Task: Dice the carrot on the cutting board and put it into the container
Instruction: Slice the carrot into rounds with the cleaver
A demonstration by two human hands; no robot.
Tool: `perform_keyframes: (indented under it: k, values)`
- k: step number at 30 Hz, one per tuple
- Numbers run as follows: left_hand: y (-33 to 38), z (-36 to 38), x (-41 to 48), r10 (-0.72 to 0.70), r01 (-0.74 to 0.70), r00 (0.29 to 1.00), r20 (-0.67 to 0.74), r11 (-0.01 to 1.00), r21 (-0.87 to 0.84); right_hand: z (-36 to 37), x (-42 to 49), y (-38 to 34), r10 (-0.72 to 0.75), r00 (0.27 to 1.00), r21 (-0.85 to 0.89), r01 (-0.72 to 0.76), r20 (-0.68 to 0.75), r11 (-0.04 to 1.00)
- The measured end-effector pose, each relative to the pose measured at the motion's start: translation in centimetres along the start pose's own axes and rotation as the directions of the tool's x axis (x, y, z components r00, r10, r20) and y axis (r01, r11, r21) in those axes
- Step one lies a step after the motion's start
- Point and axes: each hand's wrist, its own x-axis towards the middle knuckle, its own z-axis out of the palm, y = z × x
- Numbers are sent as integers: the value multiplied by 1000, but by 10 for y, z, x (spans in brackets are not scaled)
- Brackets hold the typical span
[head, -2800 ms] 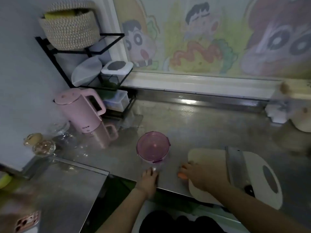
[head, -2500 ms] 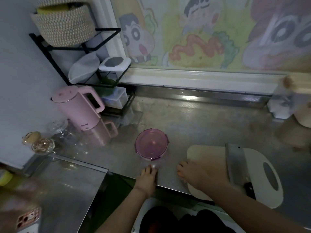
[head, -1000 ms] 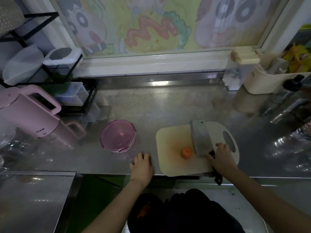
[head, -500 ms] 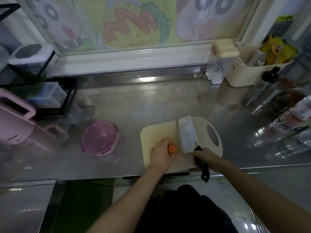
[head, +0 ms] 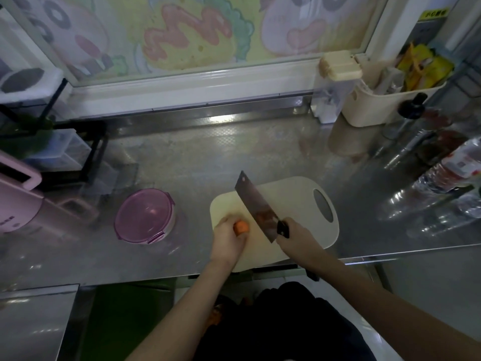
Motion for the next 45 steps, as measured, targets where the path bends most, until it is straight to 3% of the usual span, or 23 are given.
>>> perform_keyframes:
  k: [8,15,36,45]
  values:
    - [-6,-1,-1,-59,57,998,-32,997,-51,16,-4,-3,-94,995,-115,97,36,989]
    - [-5,2,-2,-130,124,991,-27,980,-157,21,-9,-2,-116,993,-105,119,39,987]
    - [-9,3,4,-105,99,994,-43,989,-112,38,-12,-12,-71,997,-292,78,34,953]
    - [-10,0,6,-95,91,995,-35,991,-101,44,-7,-25,-41,999,-278,47,25,959]
